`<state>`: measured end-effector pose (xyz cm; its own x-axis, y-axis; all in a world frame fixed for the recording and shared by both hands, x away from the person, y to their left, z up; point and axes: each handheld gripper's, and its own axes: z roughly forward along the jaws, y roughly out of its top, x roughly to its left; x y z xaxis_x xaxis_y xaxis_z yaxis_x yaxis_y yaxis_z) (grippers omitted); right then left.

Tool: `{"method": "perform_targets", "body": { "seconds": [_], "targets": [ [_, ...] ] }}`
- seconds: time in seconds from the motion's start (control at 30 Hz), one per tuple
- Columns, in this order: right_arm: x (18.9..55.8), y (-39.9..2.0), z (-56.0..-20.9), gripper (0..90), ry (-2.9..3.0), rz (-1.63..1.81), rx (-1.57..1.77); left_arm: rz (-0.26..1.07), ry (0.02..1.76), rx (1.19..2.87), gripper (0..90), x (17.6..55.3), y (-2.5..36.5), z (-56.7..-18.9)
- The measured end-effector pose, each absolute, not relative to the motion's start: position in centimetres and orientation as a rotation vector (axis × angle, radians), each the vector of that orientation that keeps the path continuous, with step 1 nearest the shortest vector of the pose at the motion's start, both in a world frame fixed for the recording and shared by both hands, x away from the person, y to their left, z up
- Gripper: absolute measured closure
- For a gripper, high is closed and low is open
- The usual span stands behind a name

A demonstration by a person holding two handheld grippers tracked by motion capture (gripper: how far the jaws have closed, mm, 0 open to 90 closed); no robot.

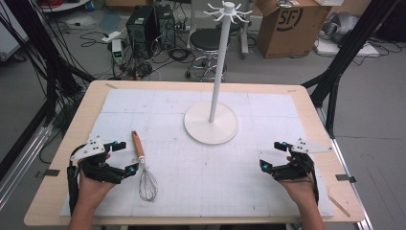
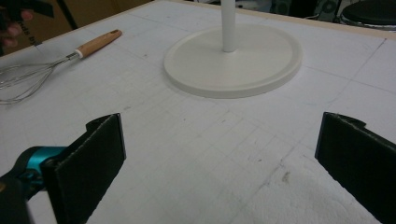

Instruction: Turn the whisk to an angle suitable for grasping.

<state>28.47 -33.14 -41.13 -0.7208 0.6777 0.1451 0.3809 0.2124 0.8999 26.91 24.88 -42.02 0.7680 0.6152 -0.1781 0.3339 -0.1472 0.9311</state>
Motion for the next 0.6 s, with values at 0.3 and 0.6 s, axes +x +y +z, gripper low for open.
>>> {"method": "perform_targets", "body": {
  "seconds": [0.3, 0.6],
  "targets": [
    [28.31, -32.62, -41.36, 0.7, 2.239, 1.448, 0.984, 0.306, 0.785, 1.751, 1.6, 27.17, 25.19, -42.28],
    [27.86, -32.44, -41.15, 0.7, 2.237, 1.443, 0.974, 0.321, 0.828, 1.726, 1.6, 27.48, 25.33, -42.28]
  ]
}}
